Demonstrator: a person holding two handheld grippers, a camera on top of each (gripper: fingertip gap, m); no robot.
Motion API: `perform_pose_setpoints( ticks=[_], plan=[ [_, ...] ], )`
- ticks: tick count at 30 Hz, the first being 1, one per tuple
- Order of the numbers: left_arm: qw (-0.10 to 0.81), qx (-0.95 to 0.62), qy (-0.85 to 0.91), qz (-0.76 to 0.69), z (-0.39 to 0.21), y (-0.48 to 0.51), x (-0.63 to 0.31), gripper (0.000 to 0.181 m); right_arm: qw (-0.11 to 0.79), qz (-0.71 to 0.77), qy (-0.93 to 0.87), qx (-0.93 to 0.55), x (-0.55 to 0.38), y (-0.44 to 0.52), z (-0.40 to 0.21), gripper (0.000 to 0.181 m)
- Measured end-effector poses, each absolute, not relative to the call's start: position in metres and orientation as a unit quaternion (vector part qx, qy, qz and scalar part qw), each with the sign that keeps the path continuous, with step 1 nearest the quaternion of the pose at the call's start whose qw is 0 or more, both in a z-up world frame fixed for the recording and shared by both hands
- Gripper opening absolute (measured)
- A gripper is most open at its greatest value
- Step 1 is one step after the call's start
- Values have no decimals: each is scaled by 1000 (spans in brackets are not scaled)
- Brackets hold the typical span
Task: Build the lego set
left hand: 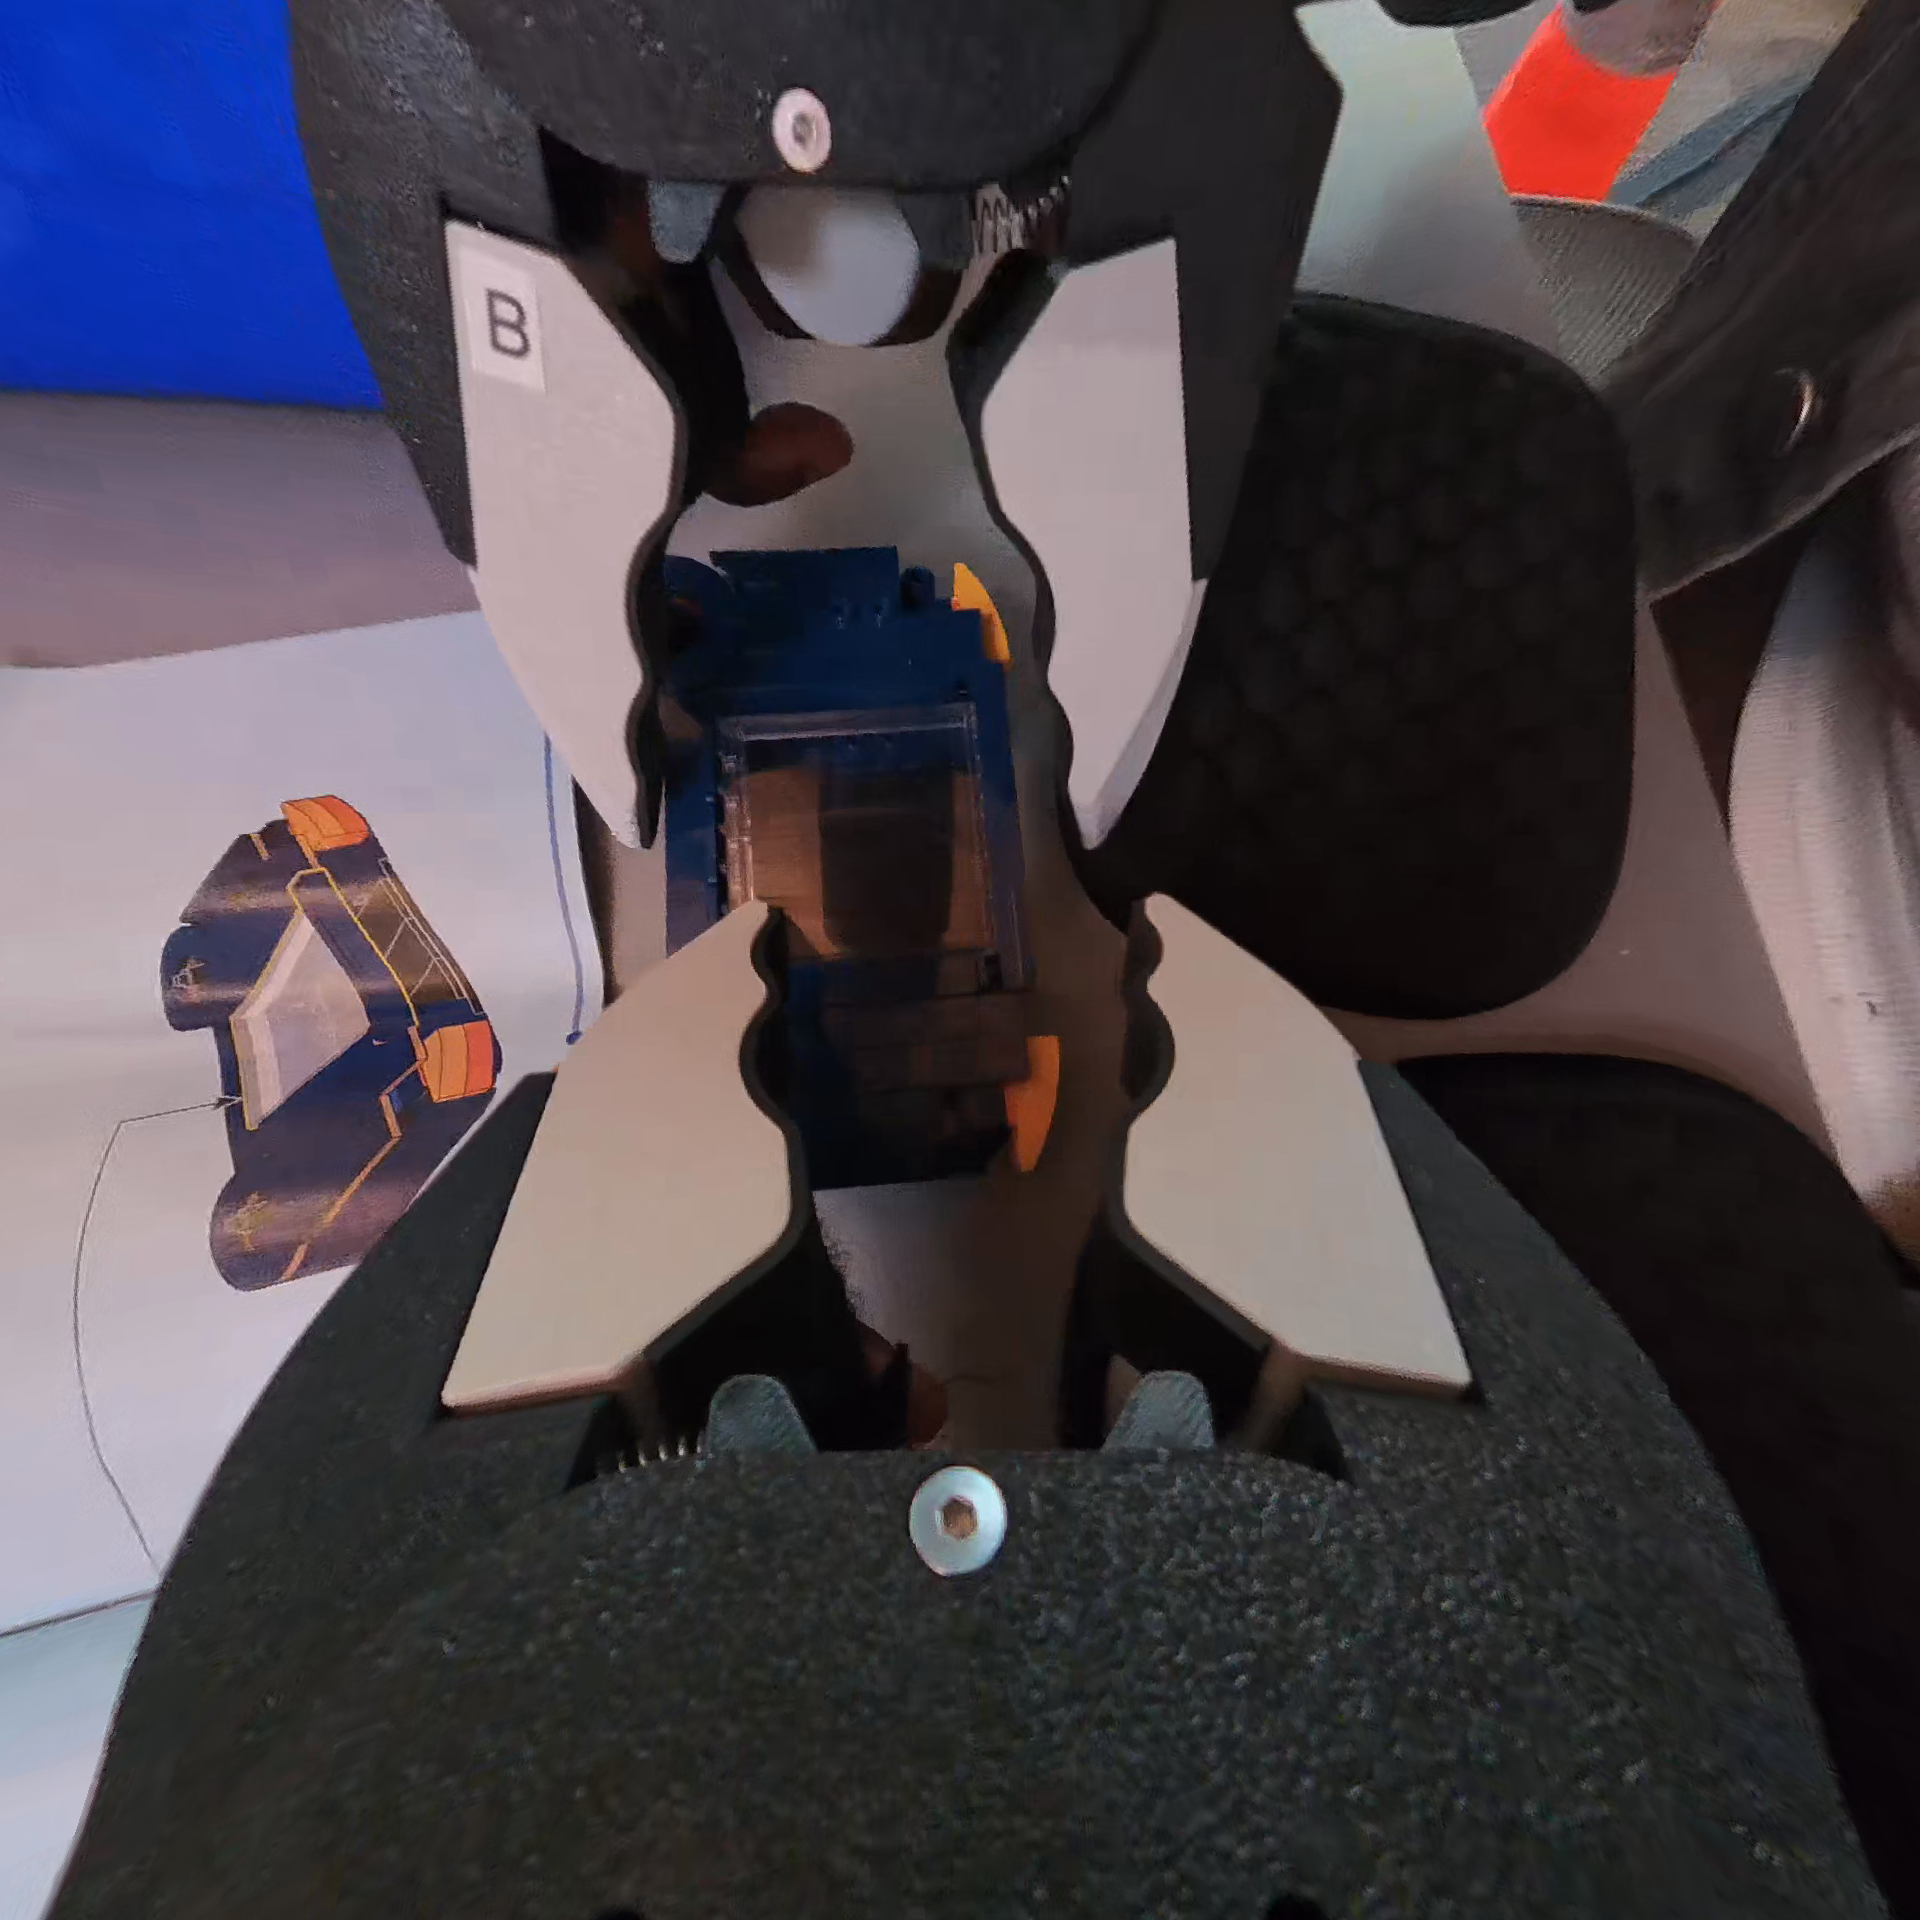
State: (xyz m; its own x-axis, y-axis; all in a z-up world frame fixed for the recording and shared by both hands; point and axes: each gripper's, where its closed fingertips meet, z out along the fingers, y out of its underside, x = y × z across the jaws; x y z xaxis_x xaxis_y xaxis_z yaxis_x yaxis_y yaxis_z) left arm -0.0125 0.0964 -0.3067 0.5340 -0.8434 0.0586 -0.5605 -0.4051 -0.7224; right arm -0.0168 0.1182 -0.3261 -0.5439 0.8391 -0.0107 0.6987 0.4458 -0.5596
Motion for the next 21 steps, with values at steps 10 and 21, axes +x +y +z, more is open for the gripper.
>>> perform_pose_setpoints(
  ticks=[10,21],
  plan=[
    [337,-818,448,-131,-315,113,-19,95,144,260,-848,-439,-17,121,-328,77],
    [314,-821,452,-150,-320,113,-19,84,269,344,-763,-477,-16,131,-279,4]
  ],
)
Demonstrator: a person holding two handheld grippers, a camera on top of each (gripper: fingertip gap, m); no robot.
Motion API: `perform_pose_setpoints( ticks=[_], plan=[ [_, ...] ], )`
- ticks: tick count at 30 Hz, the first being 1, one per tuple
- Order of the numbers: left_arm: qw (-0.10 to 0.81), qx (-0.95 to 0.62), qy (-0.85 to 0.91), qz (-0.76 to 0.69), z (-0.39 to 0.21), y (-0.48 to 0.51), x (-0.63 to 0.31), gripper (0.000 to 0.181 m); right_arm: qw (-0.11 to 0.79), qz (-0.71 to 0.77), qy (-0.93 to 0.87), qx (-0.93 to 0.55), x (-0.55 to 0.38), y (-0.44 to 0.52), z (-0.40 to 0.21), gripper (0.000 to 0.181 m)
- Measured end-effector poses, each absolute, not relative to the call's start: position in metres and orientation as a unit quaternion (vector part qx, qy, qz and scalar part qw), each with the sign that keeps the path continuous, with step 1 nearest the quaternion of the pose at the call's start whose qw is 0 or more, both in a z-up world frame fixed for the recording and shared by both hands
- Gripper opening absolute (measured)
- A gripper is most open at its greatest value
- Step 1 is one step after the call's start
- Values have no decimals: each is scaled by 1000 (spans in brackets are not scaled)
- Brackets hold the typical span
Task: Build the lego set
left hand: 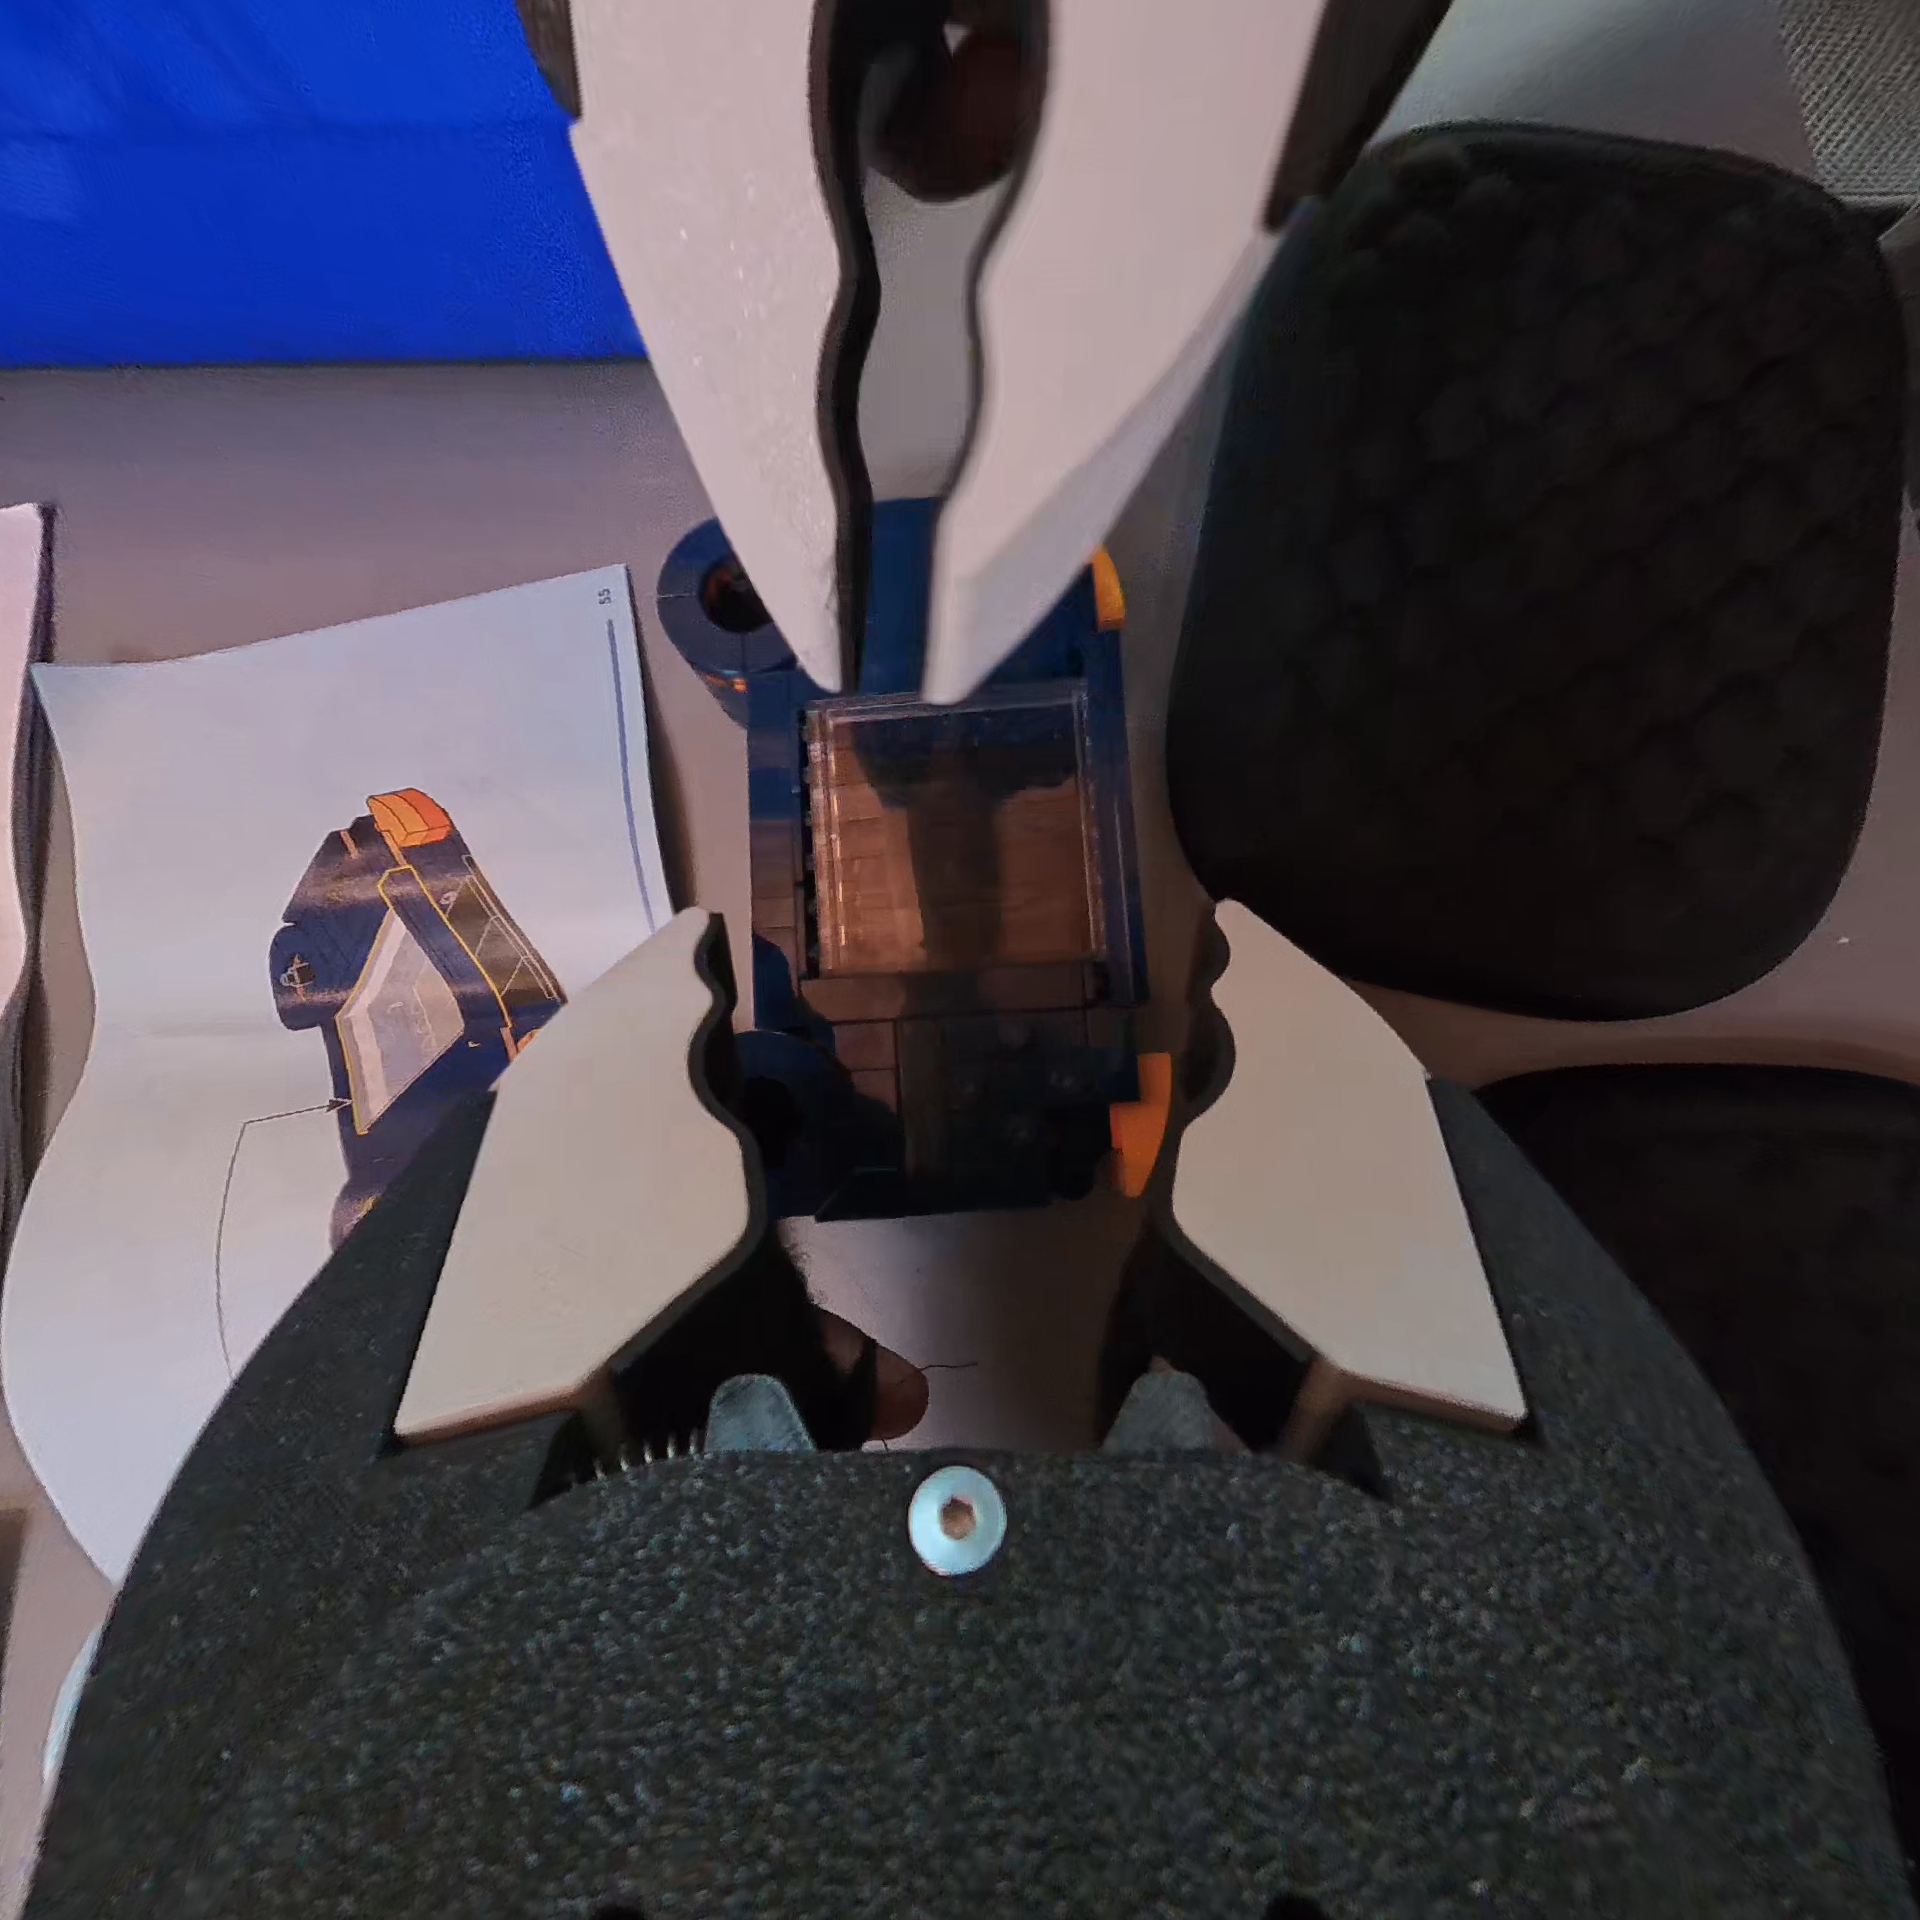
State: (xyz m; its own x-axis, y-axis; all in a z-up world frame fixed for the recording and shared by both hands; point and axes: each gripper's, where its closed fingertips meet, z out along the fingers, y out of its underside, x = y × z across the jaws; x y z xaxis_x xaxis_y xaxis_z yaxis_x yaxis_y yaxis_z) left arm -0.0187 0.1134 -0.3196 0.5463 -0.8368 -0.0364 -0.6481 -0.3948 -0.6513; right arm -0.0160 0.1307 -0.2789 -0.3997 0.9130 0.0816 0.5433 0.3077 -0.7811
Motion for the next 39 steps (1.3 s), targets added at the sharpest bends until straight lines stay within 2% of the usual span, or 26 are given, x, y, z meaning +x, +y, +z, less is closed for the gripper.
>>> perform_pose_setpoints(
  ticks=[5,10,11,14,16,17,19,20,22,24,26,29,32,34,39],
  plan=[
    [297,-826,458,-142,-328,113,-18,85,266,296,-749,-529,-13,138,-314,0],
    [297,-827,458,-135,-330,113,-20,83,303,337,-707,-543,-16,147,-290,0],
    [298,-826,459,-133,-330,114,-20,83,308,337,-710,-536,-15,148,-288,3],
    [305,-825,459,-124,-329,115,-21,83,291,340,-742,-499,-6,139,-288,40],
    [317,-824,456,-117,-327,117,-21,82,278,324,-767,-479,-1,135,-290,42],
    [325,-821,454,-117,-325,118,-21,82,279,315,-779,-465,0,134,-290,36],
    [349,-813,451,-115,-319,120,-21,78,290,308,-801,-424,2,123,-285,10],
    [361,-807,454,-109,-317,119,-21,75,302,305,-812,-396,3,114,-283,7],
    [377,-801,455,-95,-313,115,-22,68,355,274,-823,-350,3,100,-283,15],
    [385,-805,440,-99,-311,108,-25,68,403,209,-831,-323,2,97,-294,31],
    [392,-808,422,-126,-308,100,-25,69,440,131,-843,-280,0,98,-306,29],
    [400,-810,407,-131,-306,100,-33,74,486,53,-838,-240,-7,103,-312,11],
    [387,-813,417,-128,-306,103,-36,85,506,30,-832,-224,-7,104,-310,9],
    [375,-817,417,-134,-305,111,-35,85,518,20,-827,-216,-7,104,-308,8],
    [272,-843,442,-140,-328,117,-33,88,533,-30,-827,-174,-8,104,-308,8]
  ],
)
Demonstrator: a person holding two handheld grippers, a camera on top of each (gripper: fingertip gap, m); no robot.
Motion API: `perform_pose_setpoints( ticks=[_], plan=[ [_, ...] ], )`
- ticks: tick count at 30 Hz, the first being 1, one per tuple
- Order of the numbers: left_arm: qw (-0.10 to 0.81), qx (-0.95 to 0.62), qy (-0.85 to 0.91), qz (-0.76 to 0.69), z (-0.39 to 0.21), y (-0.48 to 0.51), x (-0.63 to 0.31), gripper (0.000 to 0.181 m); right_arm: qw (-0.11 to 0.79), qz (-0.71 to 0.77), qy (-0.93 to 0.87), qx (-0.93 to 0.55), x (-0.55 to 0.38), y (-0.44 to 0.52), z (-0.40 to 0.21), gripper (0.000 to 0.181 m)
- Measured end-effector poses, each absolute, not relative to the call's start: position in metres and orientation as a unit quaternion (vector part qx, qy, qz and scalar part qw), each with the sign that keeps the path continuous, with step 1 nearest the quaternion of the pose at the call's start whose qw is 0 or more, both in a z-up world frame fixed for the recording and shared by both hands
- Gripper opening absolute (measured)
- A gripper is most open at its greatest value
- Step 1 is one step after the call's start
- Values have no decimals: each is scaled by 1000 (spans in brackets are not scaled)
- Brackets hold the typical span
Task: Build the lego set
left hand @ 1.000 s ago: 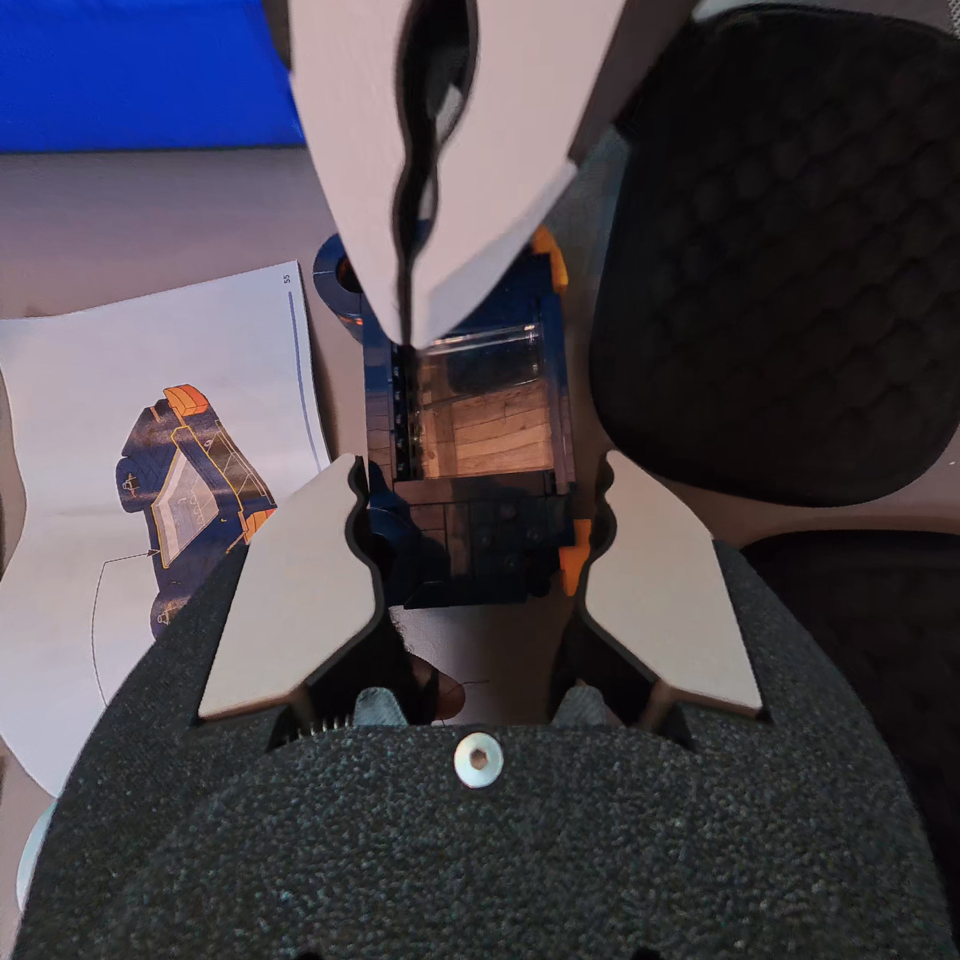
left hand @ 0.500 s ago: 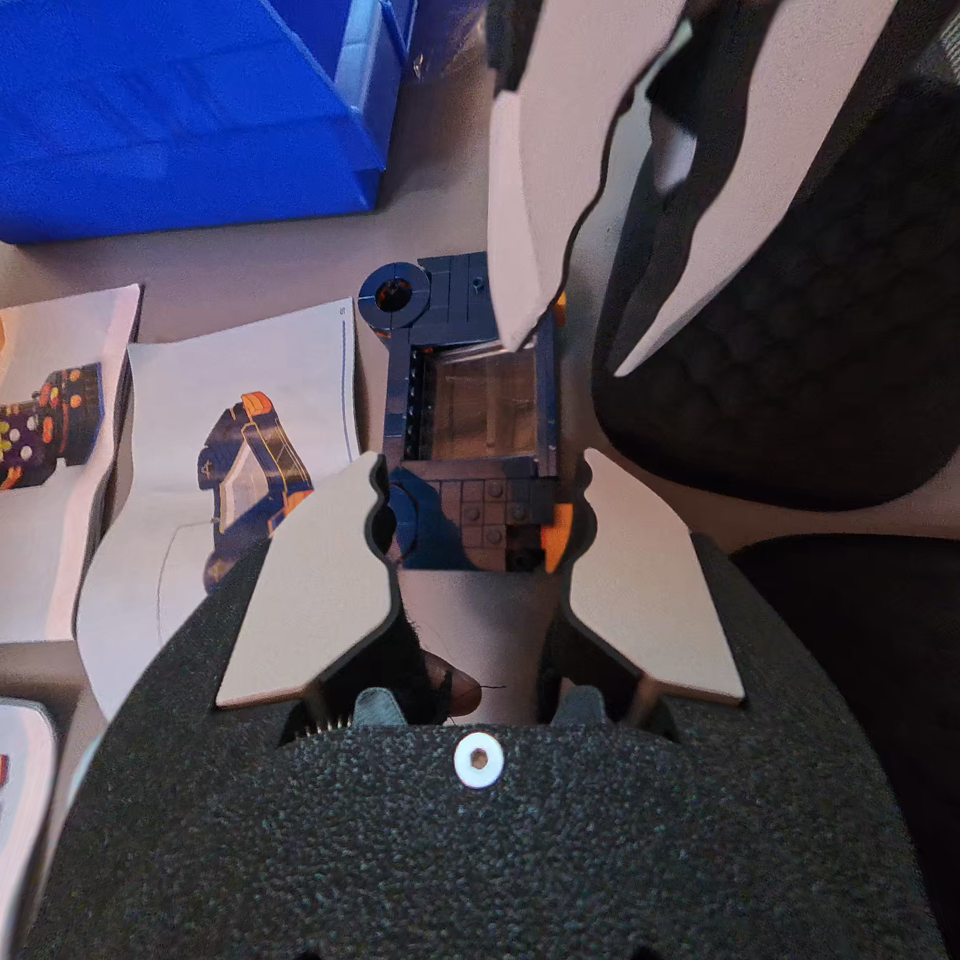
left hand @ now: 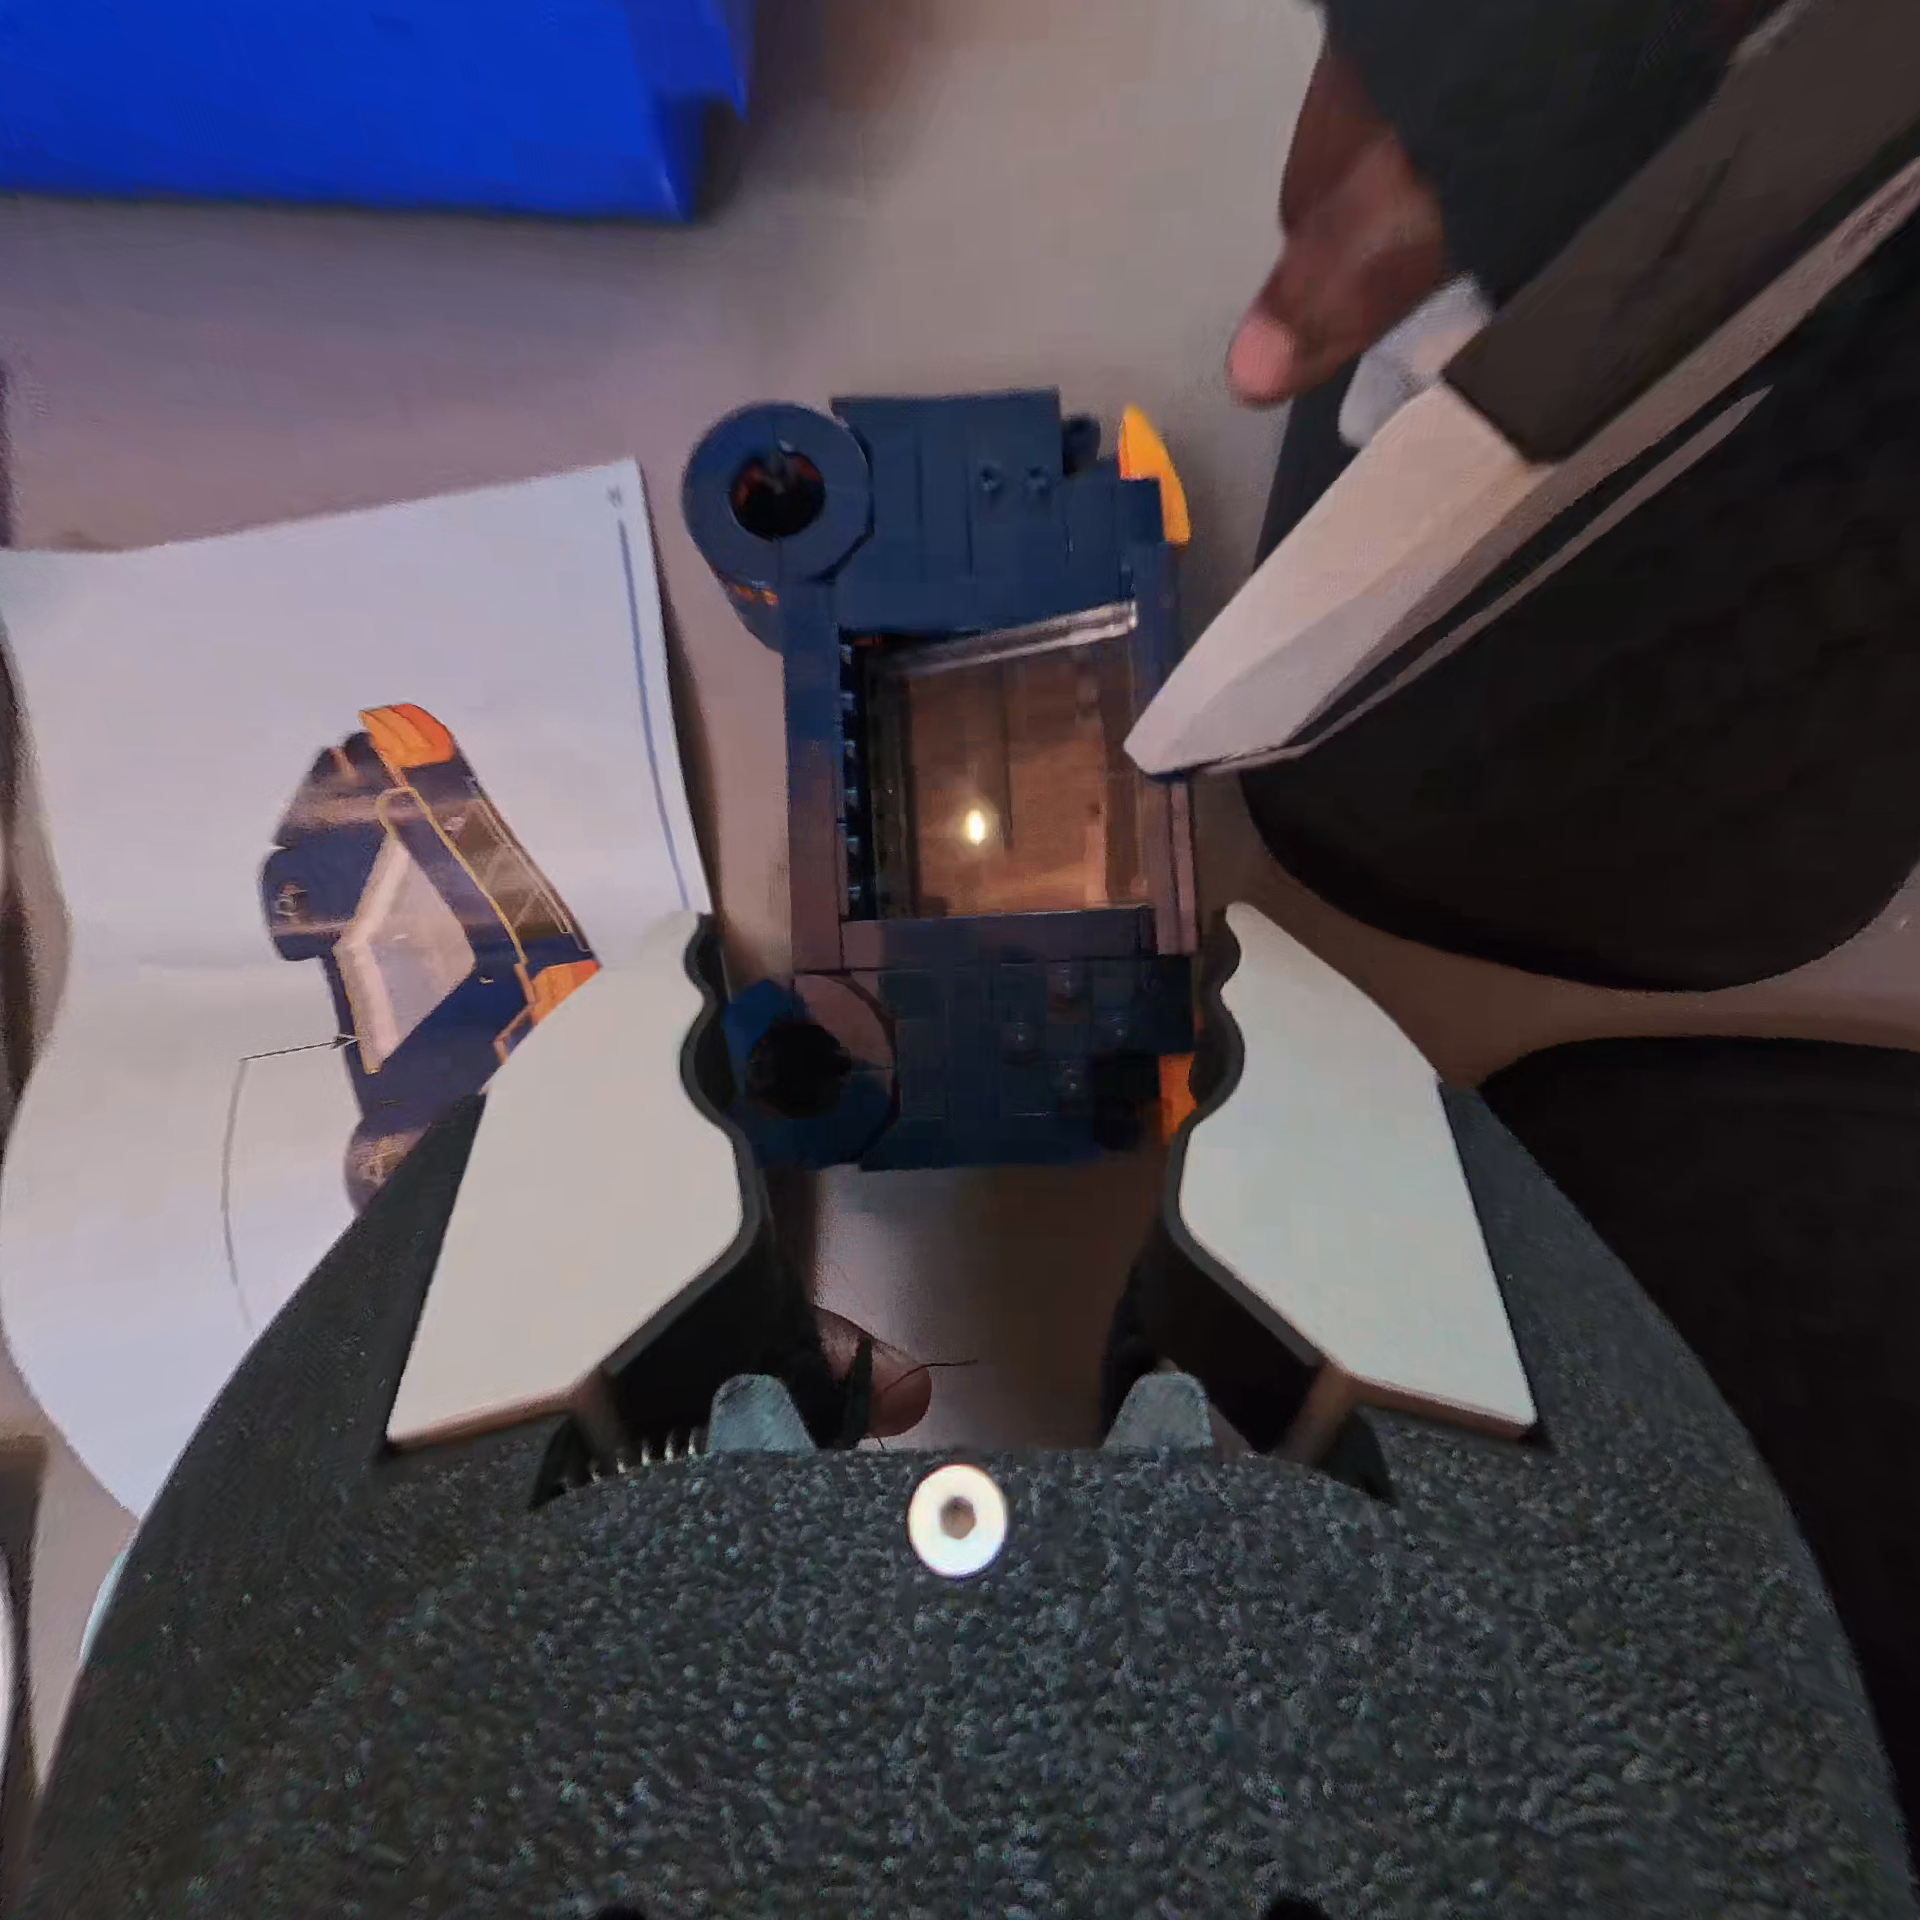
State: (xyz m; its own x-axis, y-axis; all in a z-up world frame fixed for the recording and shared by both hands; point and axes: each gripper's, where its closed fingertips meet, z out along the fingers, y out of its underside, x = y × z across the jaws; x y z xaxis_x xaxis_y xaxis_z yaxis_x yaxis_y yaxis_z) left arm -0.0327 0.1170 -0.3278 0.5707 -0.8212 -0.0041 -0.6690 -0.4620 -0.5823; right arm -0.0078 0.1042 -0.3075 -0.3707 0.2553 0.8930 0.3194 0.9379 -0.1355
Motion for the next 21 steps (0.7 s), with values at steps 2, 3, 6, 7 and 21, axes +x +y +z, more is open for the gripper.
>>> perform_pose_setpoints(
  ticks=[2,3,6,7,21],
  plan=[
    [246,-847,448,-145,-335,115,-29,86,535,-48,-828,-160,-8,106,-307,8],
    [240,-845,453,-153,-336,113,-27,80,538,-57,-827,-152,-8,107,-307,8],
    [238,-845,454,-154,-336,112,-27,80,540,-57,-829,-133,-9,105,-306,8],
    [239,-846,452,-153,-336,112,-27,80,538,-51,-831,-132,-9,105,-307,8],
    [231,-919,295,-126,-337,104,-30,85,112,551,-339,-754,17,89,-287,33]
  ],
)
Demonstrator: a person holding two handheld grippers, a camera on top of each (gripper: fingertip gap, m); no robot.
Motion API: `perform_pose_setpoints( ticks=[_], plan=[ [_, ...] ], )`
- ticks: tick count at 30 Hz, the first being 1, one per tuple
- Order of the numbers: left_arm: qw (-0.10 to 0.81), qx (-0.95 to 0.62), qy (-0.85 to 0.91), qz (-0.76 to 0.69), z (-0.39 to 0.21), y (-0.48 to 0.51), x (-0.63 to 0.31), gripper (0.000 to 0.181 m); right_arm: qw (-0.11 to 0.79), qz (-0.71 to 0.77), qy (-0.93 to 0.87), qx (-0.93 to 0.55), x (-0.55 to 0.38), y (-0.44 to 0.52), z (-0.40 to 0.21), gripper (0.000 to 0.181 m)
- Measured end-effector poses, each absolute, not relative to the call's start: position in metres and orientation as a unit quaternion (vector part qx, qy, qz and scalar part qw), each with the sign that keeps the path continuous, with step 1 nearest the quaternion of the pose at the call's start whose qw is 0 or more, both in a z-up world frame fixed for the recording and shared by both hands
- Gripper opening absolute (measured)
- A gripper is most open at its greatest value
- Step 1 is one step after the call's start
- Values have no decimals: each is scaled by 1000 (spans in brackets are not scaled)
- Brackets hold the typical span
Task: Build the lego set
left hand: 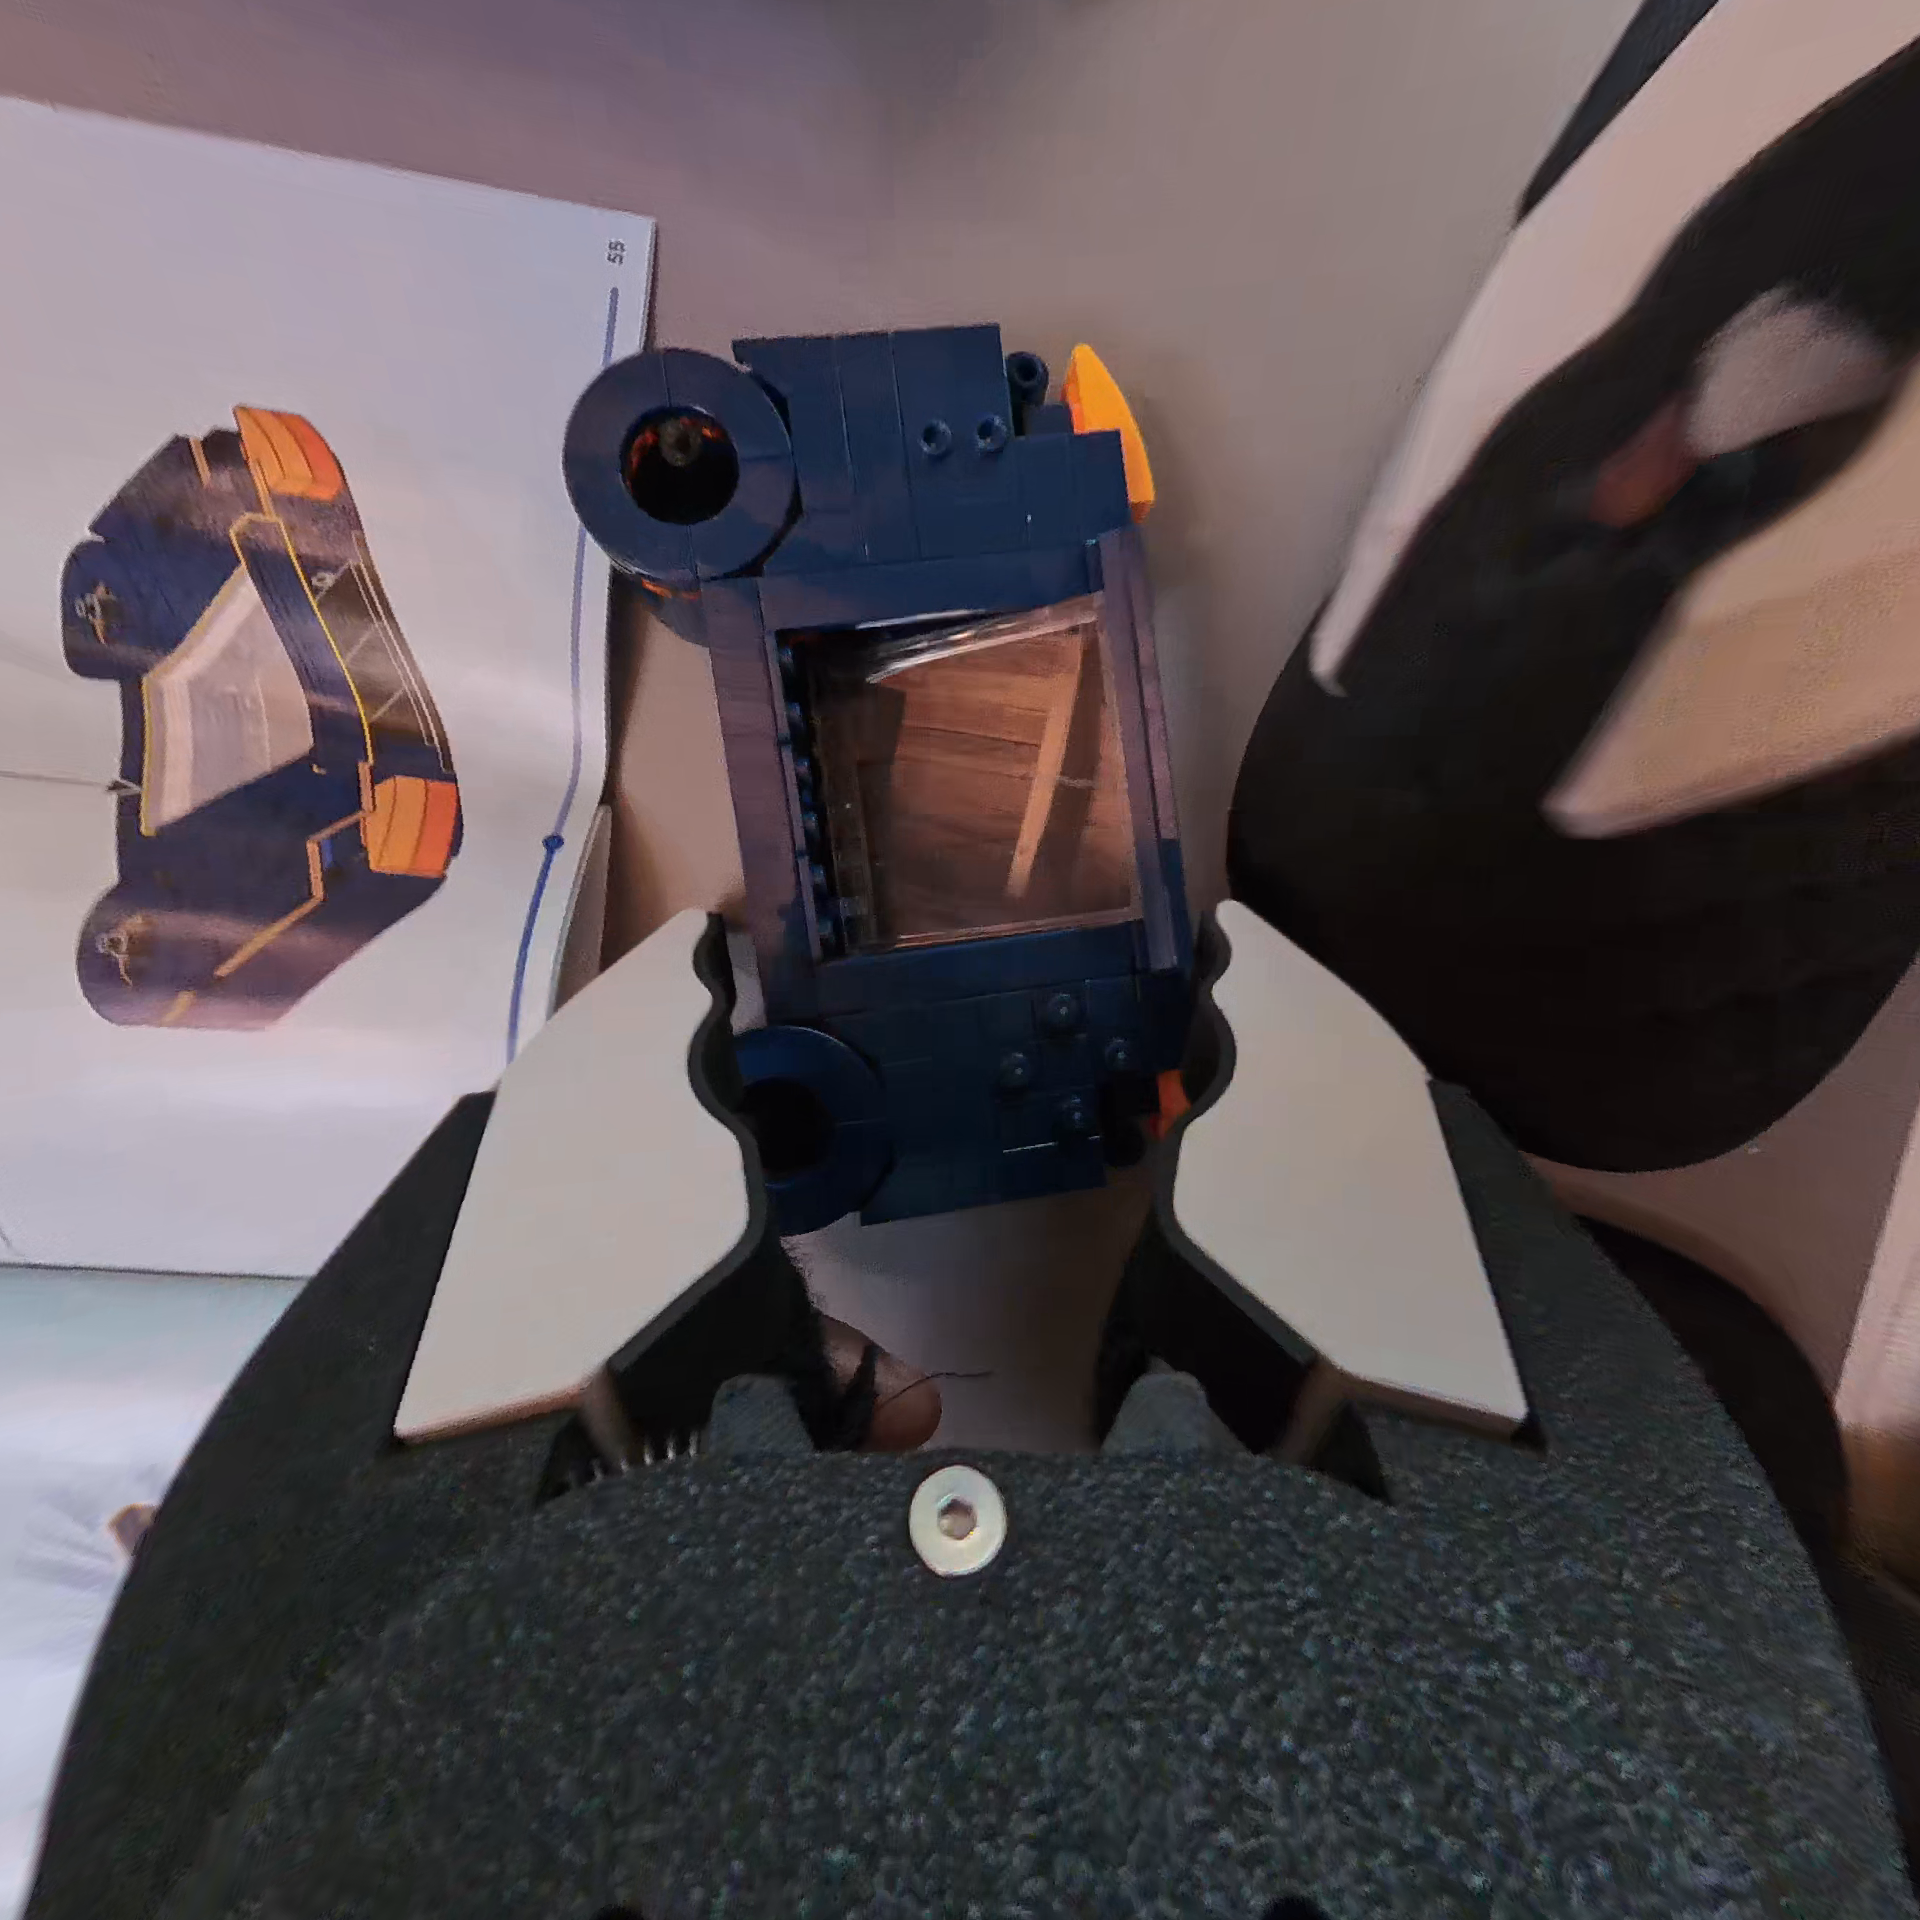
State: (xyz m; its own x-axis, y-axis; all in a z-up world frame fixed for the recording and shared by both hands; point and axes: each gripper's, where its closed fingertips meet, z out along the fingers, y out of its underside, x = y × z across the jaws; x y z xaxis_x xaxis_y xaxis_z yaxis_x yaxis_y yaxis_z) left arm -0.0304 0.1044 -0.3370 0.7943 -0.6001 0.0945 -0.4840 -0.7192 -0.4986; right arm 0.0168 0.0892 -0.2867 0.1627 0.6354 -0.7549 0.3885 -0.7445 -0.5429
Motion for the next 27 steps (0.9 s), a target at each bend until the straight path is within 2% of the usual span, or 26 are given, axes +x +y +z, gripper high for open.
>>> perform_pose_setpoints(
  ticks=[6,8,13,15,18,24,27],
  plan=[
    [236,-913,252,-219,-329,91,-28,79,63,568,-264,-777,-3,95,-295,22],
    [239,-912,244,-229,-328,87,-30,82,51,570,-262,-777,-8,93,-296,20],
    [249,-902,216,-278,-323,74,-31,82,56,574,-254,-776,-22,104,-293,6],
    [256,-900,199,-293,-322,70,-33,78,33,570,-276,-773,-24,96,-291,14],
    [269,-902,187,-281,-321,64,-44,87,32,568,-257,-781,-12,95,-281,28],
    [296,-892,203,-274,-322,55,-45,96,-13,558,-220,-800,-6,80,-298,35],
    [294,-897,193,-268,-322,51,-43,95,-3,551,-250,-796,-18,83,-302,28]
  ],
)
